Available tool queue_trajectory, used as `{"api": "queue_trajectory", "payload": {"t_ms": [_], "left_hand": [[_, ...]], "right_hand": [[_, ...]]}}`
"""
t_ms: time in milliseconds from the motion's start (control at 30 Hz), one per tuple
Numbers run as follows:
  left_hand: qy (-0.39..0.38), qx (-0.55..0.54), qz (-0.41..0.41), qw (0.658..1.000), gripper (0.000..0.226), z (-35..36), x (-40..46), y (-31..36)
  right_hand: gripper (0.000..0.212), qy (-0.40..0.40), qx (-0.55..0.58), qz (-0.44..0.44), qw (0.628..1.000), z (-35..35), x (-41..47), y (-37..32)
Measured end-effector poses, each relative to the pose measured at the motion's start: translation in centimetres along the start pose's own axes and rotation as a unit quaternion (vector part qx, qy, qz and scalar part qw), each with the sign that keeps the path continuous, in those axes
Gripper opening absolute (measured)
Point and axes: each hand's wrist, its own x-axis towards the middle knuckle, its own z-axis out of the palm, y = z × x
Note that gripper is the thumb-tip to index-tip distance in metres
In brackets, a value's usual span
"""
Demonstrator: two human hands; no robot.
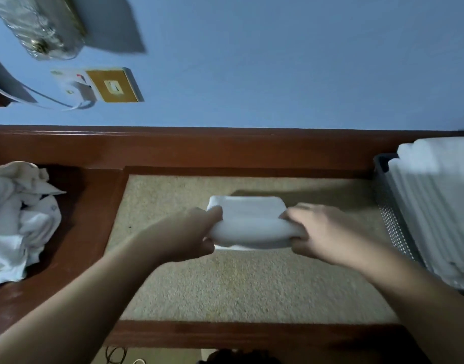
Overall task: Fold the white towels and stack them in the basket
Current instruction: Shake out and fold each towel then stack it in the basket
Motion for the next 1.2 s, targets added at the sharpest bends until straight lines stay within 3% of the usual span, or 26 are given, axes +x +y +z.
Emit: {"api": "queue_trajectory", "payload": {"t_ms": [200, 367, 567, 633, 733, 800, 933, 1067, 1200], "left_hand": [[-0.029, -0.108, 0.033, 0.993, 0.025, -8.1, -2.3, 0.2], [-0.049, -0.210, 0.012, 0.976, 0.022, -5.3, 4.0, -3.3], [0.021, -0.406, -0.077, 0.910, 0.019, 2.4, 13.9, -8.5], [0.058, -0.450, -0.108, 0.884, 0.019, 4.3, 16.6, -9.5], [0.093, -0.515, -0.165, 0.836, 0.033, 7.3, 19.4, -9.4], [0.095, -0.546, -0.204, 0.807, 0.051, 9.7, 20.2, -8.9], [0.137, -0.493, -0.272, 0.815, 0.060, 14.1, 19.3, -7.5], [0.139, -0.429, -0.318, 0.834, 0.053, 17.2, 15.6, -4.8], [0.076, -0.406, -0.366, 0.834, 0.055, 20.0, 11.3, -1.8]], "right_hand": [[0.037, -0.068, 0.147, 0.036, 0.986, -8.1, -1.5, 1.5], [0.032, -0.116, 0.294, 0.061, 0.947, -4.7, 4.8, 5.9], [0.031, -0.104, 0.366, 0.134, 0.915, 3.5, 14.8, 11.5], [0.034, -0.062, 0.440, 0.169, 0.880, 6.1, 17.0, 13.0], [0.055, 0.005, 0.530, 0.240, 0.813, 10.3, 19.1, 13.9], [0.061, 0.021, 0.515, 0.282, 0.809, 12.6, 19.2, 13.3], [0.031, 0.092, 0.514, 0.317, 0.792, 17.0, 16.3, 10.0], [0.042, 0.139, 0.453, 0.367, 0.801, 21.5, 12.1, 6.7], [0.040, 0.111, 0.467, 0.386, 0.788, 23.1, 7.8, 4.1]]}}
